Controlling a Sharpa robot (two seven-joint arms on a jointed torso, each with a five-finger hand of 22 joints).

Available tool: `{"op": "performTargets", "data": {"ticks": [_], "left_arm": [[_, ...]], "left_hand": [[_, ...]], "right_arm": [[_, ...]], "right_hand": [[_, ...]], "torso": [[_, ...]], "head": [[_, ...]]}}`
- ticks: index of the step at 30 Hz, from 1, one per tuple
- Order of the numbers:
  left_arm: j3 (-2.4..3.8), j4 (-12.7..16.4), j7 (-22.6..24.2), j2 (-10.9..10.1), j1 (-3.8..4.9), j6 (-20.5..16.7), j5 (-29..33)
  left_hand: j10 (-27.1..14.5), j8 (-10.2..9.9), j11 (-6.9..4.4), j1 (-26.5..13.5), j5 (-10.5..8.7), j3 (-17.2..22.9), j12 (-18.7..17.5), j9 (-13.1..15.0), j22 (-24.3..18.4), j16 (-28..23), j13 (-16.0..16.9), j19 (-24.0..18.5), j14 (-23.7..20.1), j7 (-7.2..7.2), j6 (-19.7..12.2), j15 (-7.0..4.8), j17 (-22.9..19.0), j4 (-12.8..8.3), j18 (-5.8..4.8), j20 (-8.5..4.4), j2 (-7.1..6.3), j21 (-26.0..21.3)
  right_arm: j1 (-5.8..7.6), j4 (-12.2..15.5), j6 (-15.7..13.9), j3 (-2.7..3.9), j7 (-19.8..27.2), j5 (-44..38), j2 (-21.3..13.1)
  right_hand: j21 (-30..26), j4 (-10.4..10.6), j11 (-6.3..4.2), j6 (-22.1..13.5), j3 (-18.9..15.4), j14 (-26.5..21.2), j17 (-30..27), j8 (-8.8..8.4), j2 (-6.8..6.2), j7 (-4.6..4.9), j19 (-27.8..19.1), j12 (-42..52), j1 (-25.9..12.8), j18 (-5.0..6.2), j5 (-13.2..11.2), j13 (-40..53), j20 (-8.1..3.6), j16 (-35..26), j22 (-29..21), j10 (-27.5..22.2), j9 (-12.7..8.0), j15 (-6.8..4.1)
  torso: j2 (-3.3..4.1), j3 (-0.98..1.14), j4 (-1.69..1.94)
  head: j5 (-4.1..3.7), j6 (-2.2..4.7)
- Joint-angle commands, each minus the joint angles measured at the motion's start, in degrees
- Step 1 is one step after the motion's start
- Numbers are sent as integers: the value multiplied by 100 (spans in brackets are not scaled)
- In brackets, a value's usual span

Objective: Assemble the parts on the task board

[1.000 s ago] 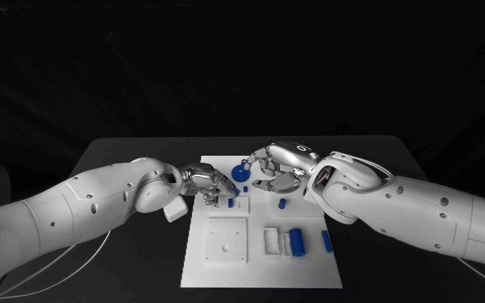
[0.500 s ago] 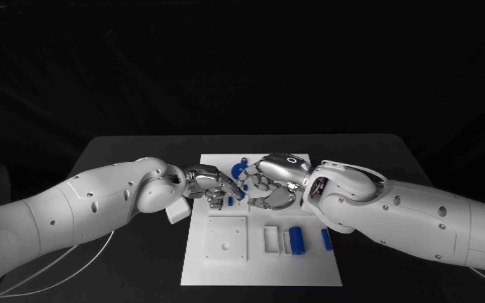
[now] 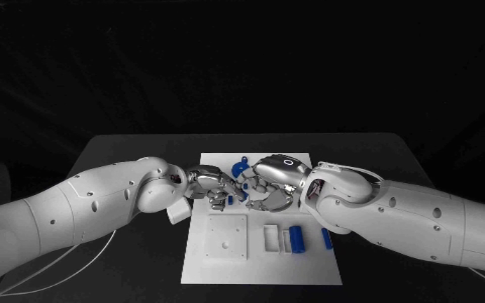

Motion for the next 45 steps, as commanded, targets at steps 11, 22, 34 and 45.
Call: {"op": "performTargets", "data": {"ticks": [11, 22, 34, 45], "left_arm": [[3, 22, 52, -2, 5, 152, 108], [3, 30, 73, -5, 5, 168, 117], [3, 70, 89, -4, 5, 202, 218], [3, 71, 121, -12, 5, 178, 260]], "left_hand": [[15, 318, -43, -57, -21, 32, 13, 711, 39, 12, -10, -35, -9, -116, 200, -58, -8, 16, -5, -530, 16, -9], [15, 322, -45, -52, -30, 42, 12, 752, 39, 13, -14, -41, -12, -119, 190, -60, -10, 2, -7, -534, 4, -11], [15, 322, -45, -55, -50, 47, 11, 778, 40, 13, -17, -46, -15, -119, 185, -60, -12, 2, -10, -535, 11, -13], [15, 320, -44, -60, -90, 53, 10, 815, 42, 16, -21, -54, -19, -118, 176, -58, -14, 2, -15, -536, 26, -14]], "right_arm": [[-12, -28, -50, -11, -53, -194, 11], [-16, -21, -105, -11, -82, -217, 10], [-24, -39, -175, -14, -202, -346, 54], [-35, -45, -211, -20, -265, -386, 56]], "right_hand": [[28, 42, -77, 499, 336, 23, 18, 253, 60, -69, -11, 38, 137, 737, -667, -43, 28, -49, 99, 23, 90, -78], [52, 195, -183, 778, 587, 31, 41, 397, 57, -181, 11, 50, 99, 737, -688, -60, 8, -47, 102, 50, 199, -179], [71, 169, -214, 840, 566, 38, 53, 428, -28, -212, 20, 56, 69, 737, -688, -62, -8, -42, 106, 55, 235, -210], [61, 104, -190, 763, 334, 32, 54, 362, -145, -187, 7, 28, -104, 737, -607, -80, -37, -67, 96, 16, 241, -188]], "torso": [[-3, 4, -6], [-3, 7, -7], [-2, 6, -3], [-2, 4, -2]], "head": [[3, -14], [-5, -26], [-16, -28], [-14, -33]]}}
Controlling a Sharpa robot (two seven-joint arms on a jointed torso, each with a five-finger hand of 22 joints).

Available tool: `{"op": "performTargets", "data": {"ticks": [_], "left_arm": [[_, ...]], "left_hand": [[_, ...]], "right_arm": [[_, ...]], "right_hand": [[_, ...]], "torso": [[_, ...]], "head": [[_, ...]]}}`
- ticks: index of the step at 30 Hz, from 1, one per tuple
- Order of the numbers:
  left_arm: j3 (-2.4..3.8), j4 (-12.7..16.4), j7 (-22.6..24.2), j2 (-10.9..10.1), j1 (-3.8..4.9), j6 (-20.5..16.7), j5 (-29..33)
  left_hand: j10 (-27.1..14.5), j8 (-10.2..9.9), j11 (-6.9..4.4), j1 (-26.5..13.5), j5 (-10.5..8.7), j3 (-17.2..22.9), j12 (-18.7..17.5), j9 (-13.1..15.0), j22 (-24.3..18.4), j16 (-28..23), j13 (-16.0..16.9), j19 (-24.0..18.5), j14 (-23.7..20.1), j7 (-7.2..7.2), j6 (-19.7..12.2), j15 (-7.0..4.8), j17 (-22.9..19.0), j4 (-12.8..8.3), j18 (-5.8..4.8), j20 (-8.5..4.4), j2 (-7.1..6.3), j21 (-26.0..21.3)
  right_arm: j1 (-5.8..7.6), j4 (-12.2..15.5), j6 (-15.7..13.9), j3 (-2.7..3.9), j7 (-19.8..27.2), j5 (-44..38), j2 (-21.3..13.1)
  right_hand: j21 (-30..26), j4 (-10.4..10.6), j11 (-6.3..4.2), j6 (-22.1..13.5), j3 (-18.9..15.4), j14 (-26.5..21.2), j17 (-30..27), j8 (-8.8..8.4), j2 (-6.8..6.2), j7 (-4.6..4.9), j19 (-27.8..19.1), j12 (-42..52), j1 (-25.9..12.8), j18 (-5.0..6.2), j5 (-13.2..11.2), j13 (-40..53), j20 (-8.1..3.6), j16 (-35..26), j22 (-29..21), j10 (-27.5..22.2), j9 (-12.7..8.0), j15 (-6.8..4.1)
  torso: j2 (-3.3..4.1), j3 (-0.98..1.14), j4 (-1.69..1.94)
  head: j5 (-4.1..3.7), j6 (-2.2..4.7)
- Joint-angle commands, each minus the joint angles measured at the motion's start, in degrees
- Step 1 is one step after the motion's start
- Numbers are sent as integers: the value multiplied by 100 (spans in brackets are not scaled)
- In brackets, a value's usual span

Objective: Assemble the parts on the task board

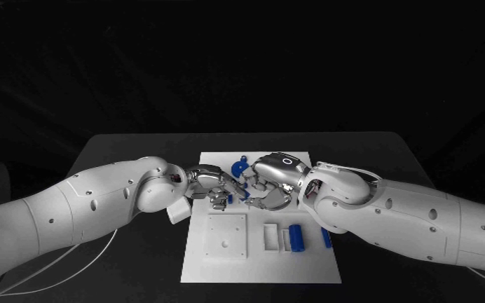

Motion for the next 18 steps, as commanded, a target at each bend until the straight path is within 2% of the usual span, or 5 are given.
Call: {"op": "performTargets", "data": {"ticks": [1, 11, 18], "left_arm": [[5, 20, 103, 0, 6, 92, 106], [5, 28, 94, -4, 6, 87, 118], [5, 19, 68, -3, 6, 52, 112]], "left_hand": [[-7, 282, -23, 0, -28, 25, 11, 815, 40, 16, -6, -55, -30, -118, 176, -46, -8, 1, -14, -537, 52, -14], [-6, 282, -23, 2, -33, 28, 11, 824, 41, 17, -6, -57, -31, -118, 175, -46, -8, -2, -15, -537, 55, -14], [-6, 281, -23, 3, -34, 29, 11, 829, 41, 18, -7, -58, -31, -118, 174, -46, -8, -4, -16, -538, 55, -14]], "right_arm": [[-8, -5, -22, -8, -58, -112, 2], [-9, -26, -38, -14, -55, -141, 8], [-10, -7, -66, -14, -18, -56, 1]], "right_hand": [[15, -19, 5, 1, -55, -13, 3, -40, -18, 41, 5, 2, -28, 575, 47, -7, -40, -31, 93, -36, 4, -20], [7, -65, -4, 44, -59, -3, 7, -31, 39, 31, 7, 11, 10, 575, 16, -9, -53, -33, 88, -24, 20, -27], [7, 45, -40, 162, 29, 19, 12, 4, 118, -8, 31, 23, -50, 575, -15, -17, -45, -34, 85, 20, 48, -59]], "torso": [[2, -1, -3], [4, 5, -6], [2, 4, -3]], "head": [[4, -3], [1, -11], [3, -11]]}}
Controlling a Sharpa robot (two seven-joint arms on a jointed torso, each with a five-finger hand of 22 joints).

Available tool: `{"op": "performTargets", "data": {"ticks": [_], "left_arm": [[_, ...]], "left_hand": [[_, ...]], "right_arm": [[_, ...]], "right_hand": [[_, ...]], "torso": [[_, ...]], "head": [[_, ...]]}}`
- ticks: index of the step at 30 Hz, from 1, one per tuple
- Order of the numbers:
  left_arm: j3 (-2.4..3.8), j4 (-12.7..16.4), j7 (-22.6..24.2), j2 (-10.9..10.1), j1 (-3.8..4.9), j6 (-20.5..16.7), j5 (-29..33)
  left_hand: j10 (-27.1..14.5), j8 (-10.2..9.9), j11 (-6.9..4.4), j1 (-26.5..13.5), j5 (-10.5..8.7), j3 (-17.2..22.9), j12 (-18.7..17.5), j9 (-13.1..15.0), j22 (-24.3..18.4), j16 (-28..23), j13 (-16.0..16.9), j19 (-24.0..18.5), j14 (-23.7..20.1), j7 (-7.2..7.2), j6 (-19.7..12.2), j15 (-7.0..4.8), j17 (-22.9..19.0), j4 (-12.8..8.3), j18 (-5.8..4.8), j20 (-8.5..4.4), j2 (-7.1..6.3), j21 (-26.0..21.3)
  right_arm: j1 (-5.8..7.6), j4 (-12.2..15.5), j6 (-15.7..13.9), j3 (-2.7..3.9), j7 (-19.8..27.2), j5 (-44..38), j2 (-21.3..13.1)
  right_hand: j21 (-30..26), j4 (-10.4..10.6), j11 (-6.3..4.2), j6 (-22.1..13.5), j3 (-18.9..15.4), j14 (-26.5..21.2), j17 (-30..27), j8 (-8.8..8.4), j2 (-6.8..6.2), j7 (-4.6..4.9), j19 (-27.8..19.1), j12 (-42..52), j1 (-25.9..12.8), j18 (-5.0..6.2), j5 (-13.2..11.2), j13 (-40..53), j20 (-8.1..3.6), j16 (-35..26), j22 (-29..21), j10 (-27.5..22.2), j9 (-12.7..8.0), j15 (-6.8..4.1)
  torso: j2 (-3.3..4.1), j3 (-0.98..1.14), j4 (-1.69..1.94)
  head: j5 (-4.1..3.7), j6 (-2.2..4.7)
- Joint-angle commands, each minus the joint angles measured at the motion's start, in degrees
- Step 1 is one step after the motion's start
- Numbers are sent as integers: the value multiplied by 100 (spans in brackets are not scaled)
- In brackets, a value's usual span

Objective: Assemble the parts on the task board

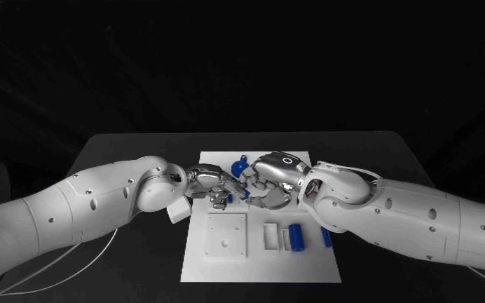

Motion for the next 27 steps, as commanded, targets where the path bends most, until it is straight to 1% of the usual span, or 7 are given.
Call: {"op": "performTargets", "data": {"ticks": [1, 8, 13, 21, 24, 25, 27], "left_arm": [[5, 8, 59, 2, 7, 50, 66], [5, 7, 48, -1, 7, 32, 63], [5, 15, 54, 0, 7, 32, 63], [4, 26, 52, -13, 7, -45, 171], [3, 36, 70, -13, 7, -85, 200], [3, 40, 69, -13, 7, -100, 207], [3, 48, 65, -14, 7, -112, 218]], "left_hand": [[-6, 281, -23, 0, -12, 38, 11, 829, 42, 18, -8, -38, -30, -118, 174, -47, -6, 3, -16, -558, 41, -14], [-6, 281, -23, 3, -12, 40, 10, 836, 43, 18, -8, -40, -30, -118, 173, -47, -6, 0, -16, -558, 39, -14], [-6, 280, -23, 2, -13, 40, 10, 840, 44, 19, -9, -41, -31, -118, 172, -46, -6, -1, -17, -558, 37, -14], [-10, 250, -11, -24, -42, 39, 7, 860, 45, 17, -14, -52, -43, -105, 134, -37, -10, 22, -25, -558, 23, -16], [-15, 185, 8, -72, -130, 34, 7, 859, 45, 15, -16, -60, -55, -85, 57, -22, -14, 86, -32, -559, -6, -20], [-17, 160, 16, -99, -216, 21, 8, 853, 45, 16, -17, -62, -58, -77, 32, -15, -15, 112, -35, -559, -33, -20], [-26, 104, 35, -199, -267, -43, 9, 834, 45, 18, -16, -63, -64, -56, -39, 1, -14, 184, -44, -555, -135, -18]], "right_arm": [[-9, 16, -23, -7, 16, 11, -8], [-11, 20, -29, -7, -3, 12, -11], [-13, 6, -70, -7, -100, -89, -19], [-19, 15, -188, -7, -213, -160, -28], [-21, 19, -239, -7, -251, -176, -30], [-21, 20, -255, -7, -258, -181, -31], [-22, 23, -272, -7, -273, -188, -34]], "right_hand": [[9, 48, -48, 124, 40, 11, 8, 31, 52, 41, 8, 26, -15, 568, -29, -11, -33, -23, 87, 28, 21, -55], [21, 135, -97, 247, 182, 35, 18, 74, 108, -10, 37, 35, -6, 568, -48, -19, -37, -16, 89, 84, 55, -101], [38, 155, -141, 365, 354, 52, 33, 131, 245, -58, 53, 51, 89, 568, -50, -21, -43, -4, 95, 156, 96, -142], [69, 124, -172, 448, 405, 76, 51, 180, 281, -89, 77, 80, 99, 568, -51, -16, -41, 15, 103, 242, 139, -171], [73, 115, -176, 458, 409, 79, 53, 187, 287, -93, 80, 84, 97, 568, -51, -15, -41, 17, 103, 256, 146, -175], [75, 113, -178, 461, 411, 80, 54, 189, 293, -94, 81, 86, 96, 568, -51, -15, -41, 18, 103, 262, 149, -176], [76, 108, -180, 465, 413, 81, 55, 193, 296, -96, 82, 88, 94, 568, -51, -14, -41, 19, 103, 268, 153, -178]], "torso": [[0, 0, 4], [-2, 2, 1], [1, 0, 4], [-2, -1, 6], [-2, -1, 6], [-2, -1, 6], [-2, 0, 6]], "head": [[4, -1], [5, -5], [3, -2], [-6, -3], [-8, 4], [-6, 5], [-7, 6]]}}
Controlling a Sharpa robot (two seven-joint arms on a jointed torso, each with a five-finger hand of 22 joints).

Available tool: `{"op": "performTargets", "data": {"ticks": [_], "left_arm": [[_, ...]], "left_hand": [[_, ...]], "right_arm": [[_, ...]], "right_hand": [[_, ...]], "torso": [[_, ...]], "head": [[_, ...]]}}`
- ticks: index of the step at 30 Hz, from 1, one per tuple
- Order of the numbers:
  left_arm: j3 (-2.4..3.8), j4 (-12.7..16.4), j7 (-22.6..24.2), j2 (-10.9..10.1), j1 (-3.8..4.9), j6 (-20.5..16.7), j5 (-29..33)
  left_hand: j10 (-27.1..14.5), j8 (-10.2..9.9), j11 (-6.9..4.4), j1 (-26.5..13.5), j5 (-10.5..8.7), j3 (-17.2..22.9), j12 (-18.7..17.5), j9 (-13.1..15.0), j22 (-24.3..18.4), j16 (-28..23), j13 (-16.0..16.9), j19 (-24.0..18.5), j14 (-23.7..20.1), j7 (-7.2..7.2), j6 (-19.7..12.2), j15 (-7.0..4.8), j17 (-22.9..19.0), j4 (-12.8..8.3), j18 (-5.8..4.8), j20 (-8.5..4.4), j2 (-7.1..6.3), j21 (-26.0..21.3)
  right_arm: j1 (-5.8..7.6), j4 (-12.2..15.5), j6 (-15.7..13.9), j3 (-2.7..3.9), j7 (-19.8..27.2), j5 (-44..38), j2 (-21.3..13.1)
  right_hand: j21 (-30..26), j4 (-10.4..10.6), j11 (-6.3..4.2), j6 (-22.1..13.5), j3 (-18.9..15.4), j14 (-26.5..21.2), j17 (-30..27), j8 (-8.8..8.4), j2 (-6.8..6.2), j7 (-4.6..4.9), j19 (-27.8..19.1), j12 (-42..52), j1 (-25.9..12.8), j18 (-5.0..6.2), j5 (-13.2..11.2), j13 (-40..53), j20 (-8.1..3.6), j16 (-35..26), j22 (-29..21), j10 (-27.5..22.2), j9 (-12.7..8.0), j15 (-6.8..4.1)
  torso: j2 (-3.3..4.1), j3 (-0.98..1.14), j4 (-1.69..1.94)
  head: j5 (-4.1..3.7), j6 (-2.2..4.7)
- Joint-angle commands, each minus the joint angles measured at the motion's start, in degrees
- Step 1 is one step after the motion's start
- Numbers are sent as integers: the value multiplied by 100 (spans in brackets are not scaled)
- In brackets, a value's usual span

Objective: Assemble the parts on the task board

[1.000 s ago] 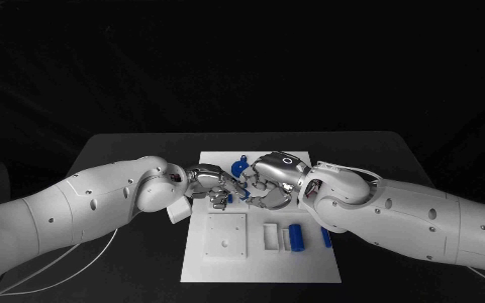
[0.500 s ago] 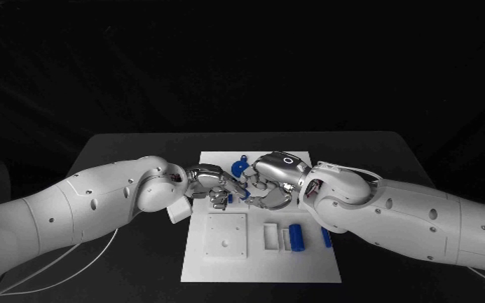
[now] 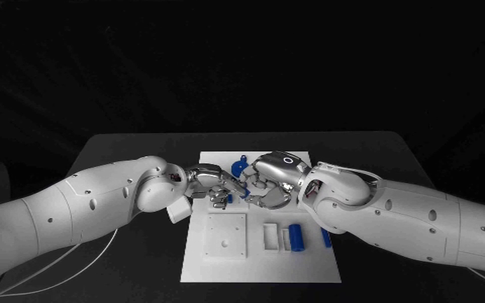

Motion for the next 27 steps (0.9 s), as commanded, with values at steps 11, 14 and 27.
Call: {"op": "performTargets", "data": {"ticks": [11, 14, 27], "left_arm": [[-1, 52, 71, -27, 5, -221, 137], [-2, 63, 79, -37, 5, -280, 136], [-9, 214, 355, -90, -1, -741, -189]], "left_hand": [[-117, -150, 105, -628, -25, -678, 36, 695, 53, 23, 28, -87, -107, 28, -243, 54, -3, 153, -28, -574, -375, -26], [-134, -198, 113, -665, -27, -729, 39, 668, 46, 20, 32, -89, -112, 39, -290, 61, -5, 174, -22, -577, -435, -35], [-240, -397, 193, -1060, -30, -1021, 66, 537, 22, 17, 67, -123, -148, 121, -573, 131, -2, 409, 11, -545, -666, -77]], "right_arm": [[-20, 33, -262, -5, -244, -72, -55], [-24, 41, -316, -5, -322, 5, -68], [-29, 31, -312, -5, -711, 479, -99]], "right_hand": [[26, -33, -14, 265, 39, 15, 13, 101, 71, 70, 25, 35, 2, 481, 38, 2, -20, 16, 102, 79, 103, -52], [27, -36, -15, 267, 41, 16, 14, 103, 71, 68, 26, 36, 0, 481, 38, 2, -21, 16, 101, 84, 106, -53], [29, -58, -20, 273, 49, 22, 16, 111, 77, 64, 34, 37, -5, 481, 38, 2, -26, 17, 98, 102, 118, -59]], "torso": [[2, 2, 0], [2, 3, 1], [-1, -1, 0]], "head": [[-2, 8], [-6, 12], [-23, 32]]}}
